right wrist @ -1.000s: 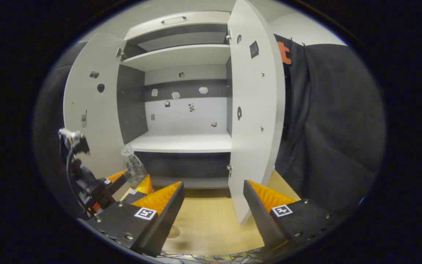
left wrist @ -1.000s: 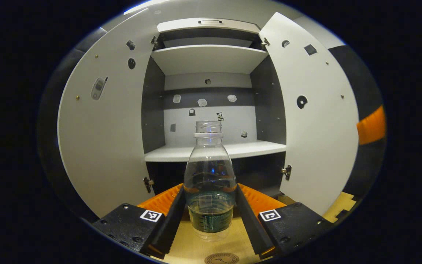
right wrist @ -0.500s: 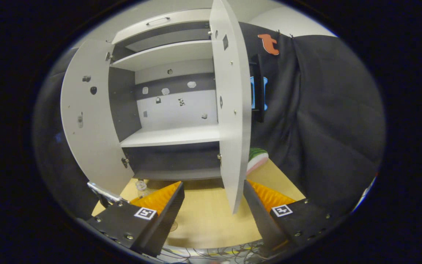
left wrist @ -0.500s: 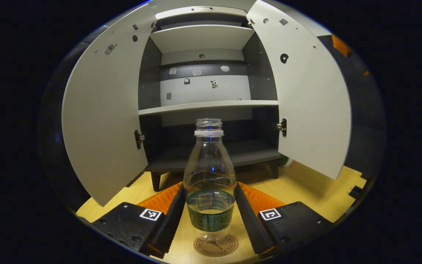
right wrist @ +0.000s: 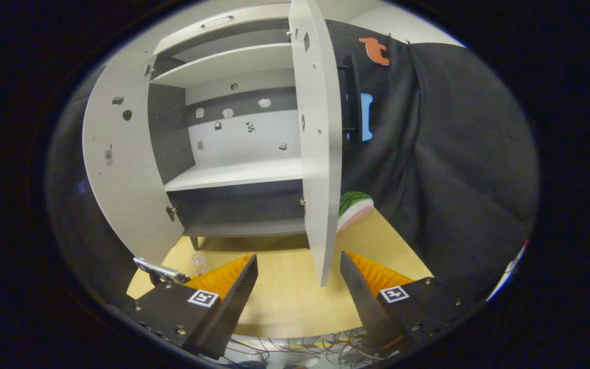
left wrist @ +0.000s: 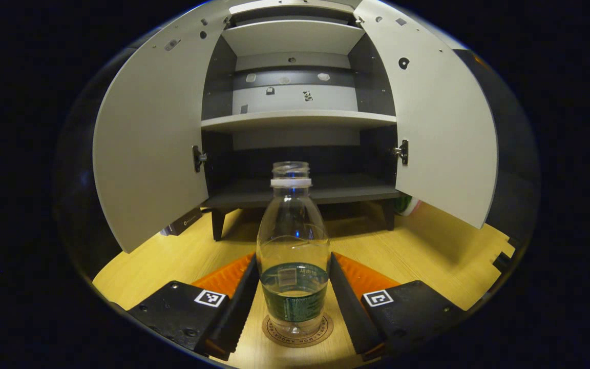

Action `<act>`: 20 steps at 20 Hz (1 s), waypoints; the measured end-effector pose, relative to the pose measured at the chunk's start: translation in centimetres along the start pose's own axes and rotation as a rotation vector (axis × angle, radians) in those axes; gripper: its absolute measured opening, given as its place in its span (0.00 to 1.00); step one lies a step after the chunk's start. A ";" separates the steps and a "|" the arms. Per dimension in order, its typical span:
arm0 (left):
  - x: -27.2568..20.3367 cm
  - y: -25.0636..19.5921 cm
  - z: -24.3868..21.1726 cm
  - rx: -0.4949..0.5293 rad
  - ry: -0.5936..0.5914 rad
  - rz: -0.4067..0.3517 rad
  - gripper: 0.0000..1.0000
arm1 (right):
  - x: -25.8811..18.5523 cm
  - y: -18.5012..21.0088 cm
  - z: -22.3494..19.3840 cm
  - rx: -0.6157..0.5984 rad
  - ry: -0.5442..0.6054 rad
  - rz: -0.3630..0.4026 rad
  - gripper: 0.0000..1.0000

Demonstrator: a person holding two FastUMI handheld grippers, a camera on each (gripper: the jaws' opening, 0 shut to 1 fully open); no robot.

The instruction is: Grasp the bottle in the cabinet with the left hand and place it on the coaster, then close the right door with the right hand and the left door with the left hand.

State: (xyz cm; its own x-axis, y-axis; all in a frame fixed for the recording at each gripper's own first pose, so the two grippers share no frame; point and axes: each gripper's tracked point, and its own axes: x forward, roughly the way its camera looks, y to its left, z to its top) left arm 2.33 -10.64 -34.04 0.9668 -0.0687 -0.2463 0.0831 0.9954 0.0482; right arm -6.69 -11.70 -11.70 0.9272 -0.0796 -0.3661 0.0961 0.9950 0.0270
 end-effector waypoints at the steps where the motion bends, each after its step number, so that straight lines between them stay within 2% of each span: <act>1: -0.3 0.0 -0.3 0.011 0.009 0.000 0.82 | 0.0 0.2 0.0 -0.003 0.002 0.004 0.94; 2: -0.3 0.0 -0.2 0.016 0.002 -0.002 0.84 | 0.2 0.4 -0.1 -0.007 0.004 0.010 0.94; 4: -0.8 0.0 -0.4 0.015 0.011 -0.002 0.82 | 0.2 0.9 -0.2 -0.013 0.002 0.022 0.94; 10: -1.6 0.6 -0.7 -0.015 0.041 0.015 0.84 | 0.3 1.6 -0.9 -0.009 0.017 0.044 0.94; 11: -1.7 0.7 -0.4 -0.012 0.034 0.018 0.85 | 0.3 1.6 -0.9 -0.010 0.017 0.046 0.99; 12: -1.8 0.8 -0.2 -0.007 0.030 0.018 0.86 | 0.2 1.6 -1.0 -0.010 0.017 0.046 0.94; 13: -1.9 0.8 0.0 -0.001 0.024 0.016 0.87 | 0.2 1.5 -1.0 -0.008 0.016 0.046 0.94; 15: -2.4 0.8 0.5 0.008 0.017 0.013 0.88 | 0.2 1.5 -0.9 0.000 0.012 0.048 0.94; 16: -2.6 0.8 1.1 0.009 0.010 0.012 0.88 | 0.1 1.4 -0.8 0.003 0.006 0.050 0.99; 18: -3.2 0.7 2.5 0.010 -0.012 0.004 0.88 | -0.1 1.4 -0.4 0.005 -0.004 0.055 0.99; 19: -3.5 0.5 3.5 0.010 -0.030 -0.006 0.88 | -0.4 1.2 -0.2 0.004 -0.012 0.056 0.94; 20: -4.0 0.3 4.7 0.007 -0.049 -0.015 0.88 | -0.6 1.2 0.1 0.008 -0.022 0.057 0.94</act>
State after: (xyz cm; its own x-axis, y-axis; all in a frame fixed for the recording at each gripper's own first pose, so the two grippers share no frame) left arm -0.35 -10.39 -28.55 0.9761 -0.0871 -0.1993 0.0994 0.9937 0.0521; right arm -7.06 -10.51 -11.38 0.9388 -0.0240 -0.3436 0.0455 0.9975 0.0547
